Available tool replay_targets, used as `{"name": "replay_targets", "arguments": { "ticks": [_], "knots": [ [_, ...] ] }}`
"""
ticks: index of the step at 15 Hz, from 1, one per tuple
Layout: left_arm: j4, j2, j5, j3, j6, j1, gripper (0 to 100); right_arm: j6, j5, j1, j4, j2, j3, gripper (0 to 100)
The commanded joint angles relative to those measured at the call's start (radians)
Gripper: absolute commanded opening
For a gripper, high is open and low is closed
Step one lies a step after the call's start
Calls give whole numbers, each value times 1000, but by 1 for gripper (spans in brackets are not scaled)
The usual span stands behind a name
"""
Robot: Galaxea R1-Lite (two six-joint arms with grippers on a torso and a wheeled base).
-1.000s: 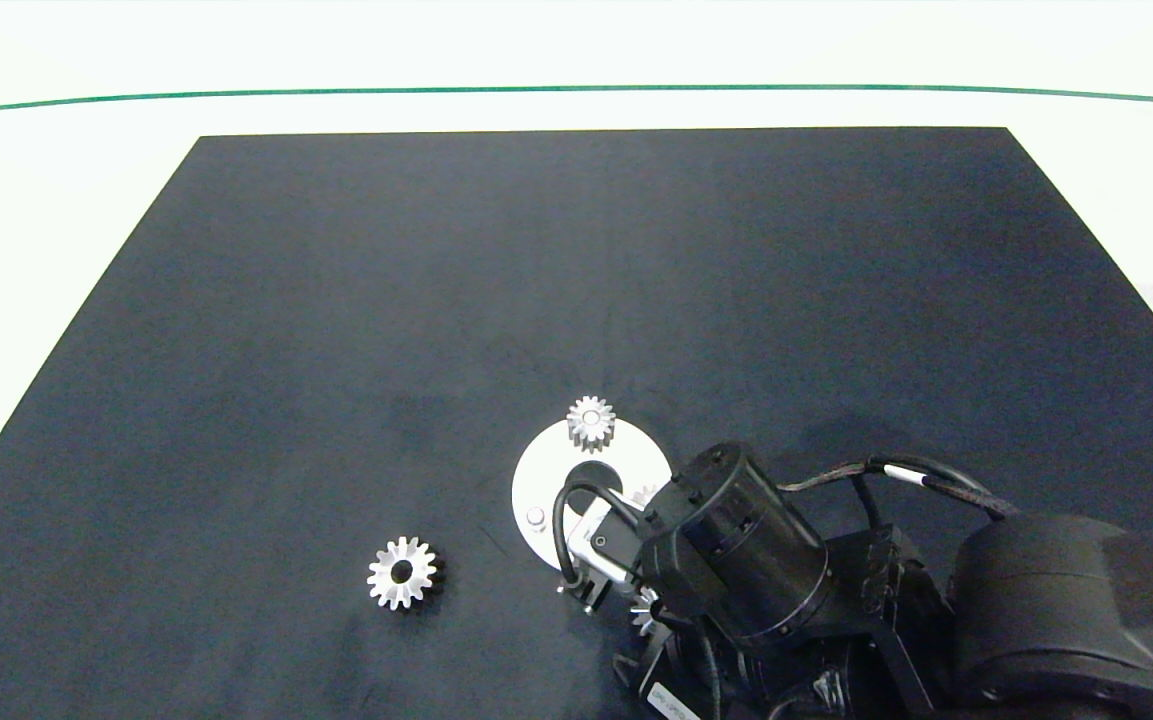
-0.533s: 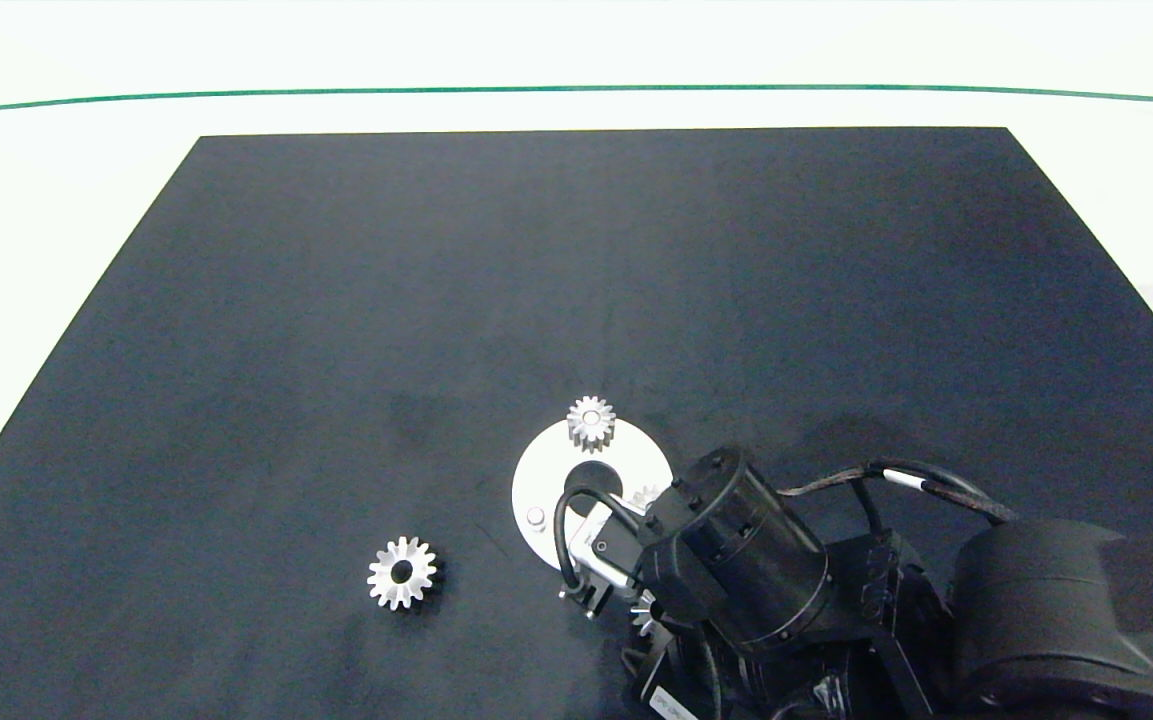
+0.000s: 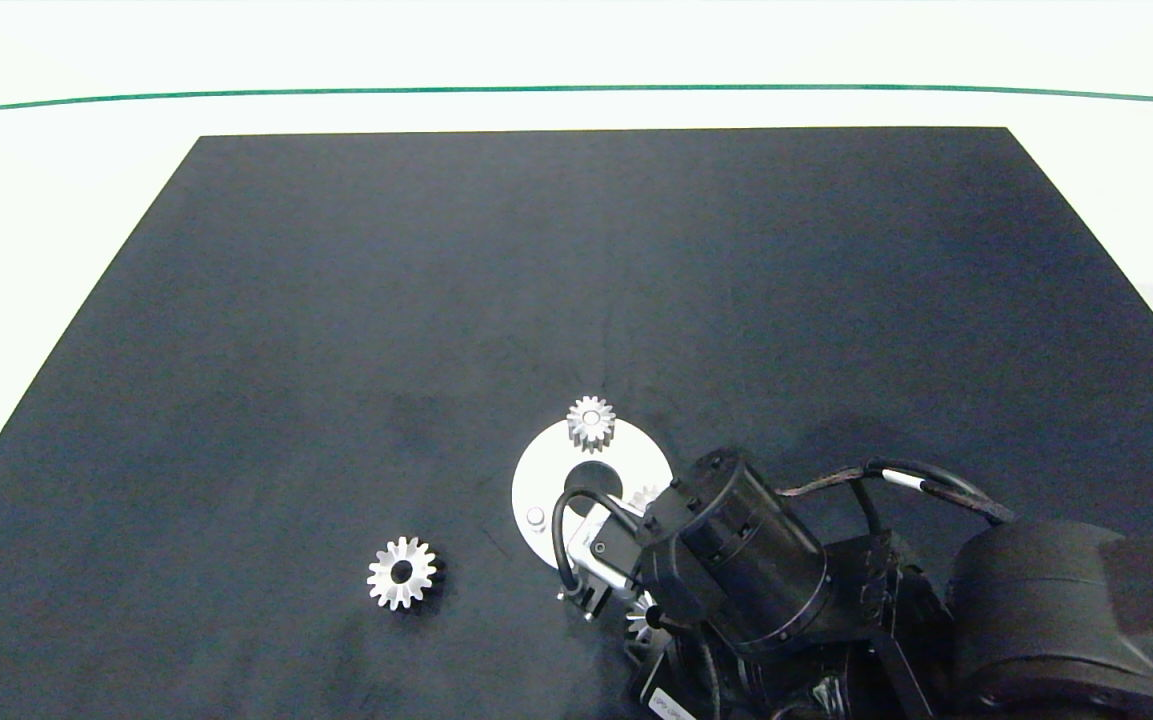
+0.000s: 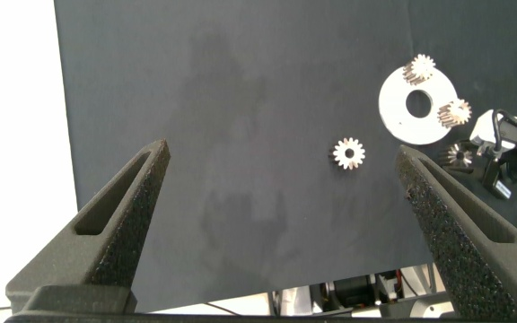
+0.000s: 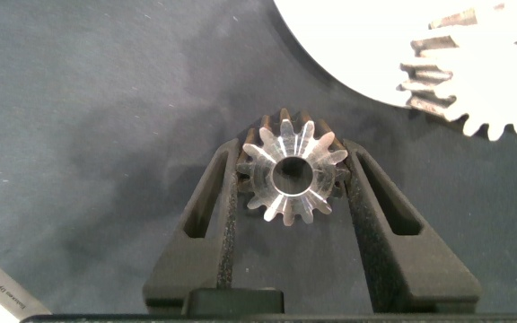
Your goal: Remove an incorrectly installed larger gear and replace it with the correct smaller gear
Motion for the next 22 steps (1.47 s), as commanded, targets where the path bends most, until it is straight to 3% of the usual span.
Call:
{"name": "replay_targets", "arguments": {
  "ticks": [1,4,6,9,15,17,22],
  "knots": [
    [7,0,2,0,-1,-1,100,-16,-5,20,12,-17,-42,40],
    [7,0,2,0,-1,-1,100,-82,-9,26,77,-26,-129,40],
    [7,0,2,0,-1,-1,100,-85,-9,24,169,-15,-242,40],
    [7,0,2,2,-1,-1,100,-113,-8,3,276,41,-425,40],
    [7,-3,2,2,0,-1,100,-116,-8,9,523,196,-795,40],
    [7,-3,2,0,5,-1,100,-114,-8,15,568,230,-855,40],
    [5,-14,2,0,8,-1,100,-108,-6,32,572,290,-890,40]
  ]
}}
